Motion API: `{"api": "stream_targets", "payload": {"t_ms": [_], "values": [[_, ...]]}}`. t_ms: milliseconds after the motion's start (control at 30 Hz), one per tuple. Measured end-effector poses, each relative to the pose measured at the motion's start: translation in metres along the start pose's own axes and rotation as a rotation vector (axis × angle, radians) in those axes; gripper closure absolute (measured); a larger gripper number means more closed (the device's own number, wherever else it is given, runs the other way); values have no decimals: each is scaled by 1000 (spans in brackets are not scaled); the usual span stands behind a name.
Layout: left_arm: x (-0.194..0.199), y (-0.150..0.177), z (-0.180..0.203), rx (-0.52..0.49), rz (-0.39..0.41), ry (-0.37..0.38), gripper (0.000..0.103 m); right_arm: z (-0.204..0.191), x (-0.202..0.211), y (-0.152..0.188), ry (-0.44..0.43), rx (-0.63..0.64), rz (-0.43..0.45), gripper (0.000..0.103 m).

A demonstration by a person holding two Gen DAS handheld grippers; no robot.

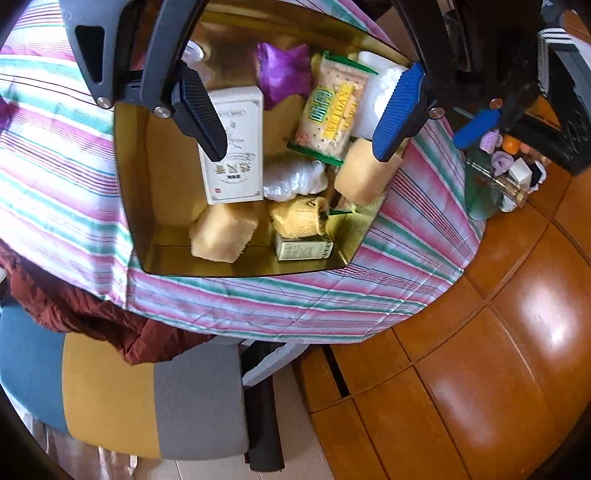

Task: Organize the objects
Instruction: 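Withdraw both open tools from the tray toward the last items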

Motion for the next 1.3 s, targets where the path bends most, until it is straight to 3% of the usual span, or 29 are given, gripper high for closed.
{"api": "stream_targets", "payload": {"t_ms": [700,1300], "values": [[13,8,29,-92,5,-2,15,26,27,32,158,53,73,20],[11,9,67,-212,-6,-7,15,121,53,45,284,-63,83,20]]}}
Point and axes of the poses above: each gripper's, at about its wrist camera, not at the fingertips, and x roughly against the way its jaws point, z to its right, y to its underside, the point moved 8 cm from there along -x, roughly the way its jaws point, and after that the axes turned 2 degrees about -x, right-handed, at the moved point
